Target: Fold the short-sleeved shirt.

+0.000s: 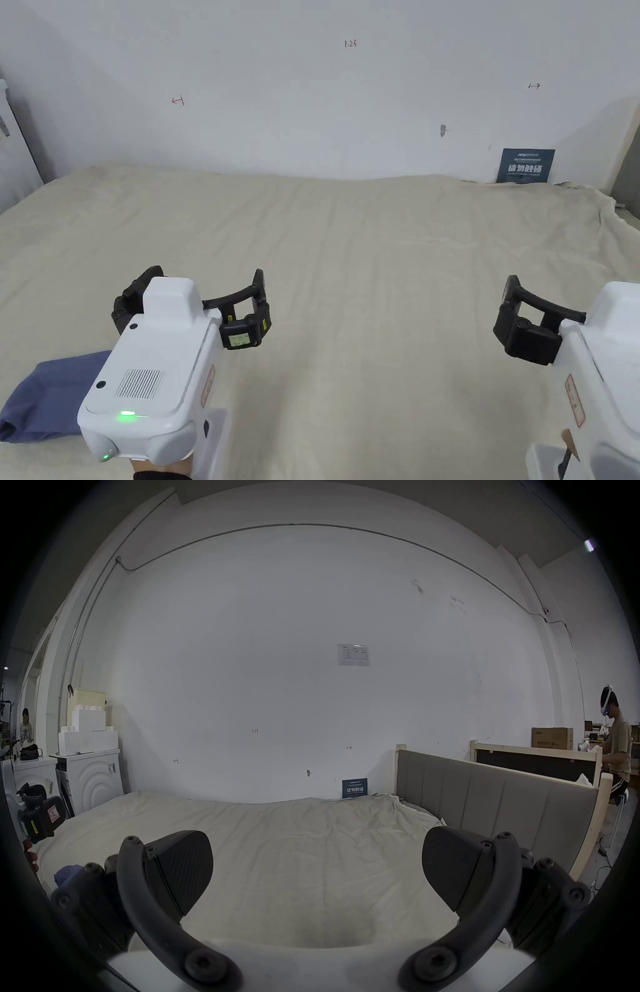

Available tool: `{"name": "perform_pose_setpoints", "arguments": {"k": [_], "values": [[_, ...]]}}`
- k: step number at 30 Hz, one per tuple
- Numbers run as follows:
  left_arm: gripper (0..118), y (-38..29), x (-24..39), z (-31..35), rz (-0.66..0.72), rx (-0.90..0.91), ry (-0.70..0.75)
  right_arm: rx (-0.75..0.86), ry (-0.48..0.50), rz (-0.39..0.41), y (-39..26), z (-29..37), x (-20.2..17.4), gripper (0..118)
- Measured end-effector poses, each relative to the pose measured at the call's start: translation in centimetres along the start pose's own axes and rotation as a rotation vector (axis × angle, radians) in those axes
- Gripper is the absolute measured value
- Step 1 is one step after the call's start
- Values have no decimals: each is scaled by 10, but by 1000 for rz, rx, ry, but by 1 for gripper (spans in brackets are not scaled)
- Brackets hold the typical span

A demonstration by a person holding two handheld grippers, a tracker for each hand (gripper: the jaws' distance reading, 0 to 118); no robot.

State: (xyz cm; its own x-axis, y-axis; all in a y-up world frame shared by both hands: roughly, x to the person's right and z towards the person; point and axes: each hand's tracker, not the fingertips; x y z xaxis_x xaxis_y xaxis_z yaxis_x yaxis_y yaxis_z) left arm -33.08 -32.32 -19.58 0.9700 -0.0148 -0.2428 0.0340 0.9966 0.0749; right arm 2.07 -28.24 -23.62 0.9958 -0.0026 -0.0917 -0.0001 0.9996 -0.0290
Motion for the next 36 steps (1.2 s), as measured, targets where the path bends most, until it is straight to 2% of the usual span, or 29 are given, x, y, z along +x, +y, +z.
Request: {"name": "perform_pose_setpoints", "arguments": {"k": [36], "values": [[118, 1, -2, 2, 1, 2, 7, -5, 1, -3, 2, 3, -4, 118]]}}
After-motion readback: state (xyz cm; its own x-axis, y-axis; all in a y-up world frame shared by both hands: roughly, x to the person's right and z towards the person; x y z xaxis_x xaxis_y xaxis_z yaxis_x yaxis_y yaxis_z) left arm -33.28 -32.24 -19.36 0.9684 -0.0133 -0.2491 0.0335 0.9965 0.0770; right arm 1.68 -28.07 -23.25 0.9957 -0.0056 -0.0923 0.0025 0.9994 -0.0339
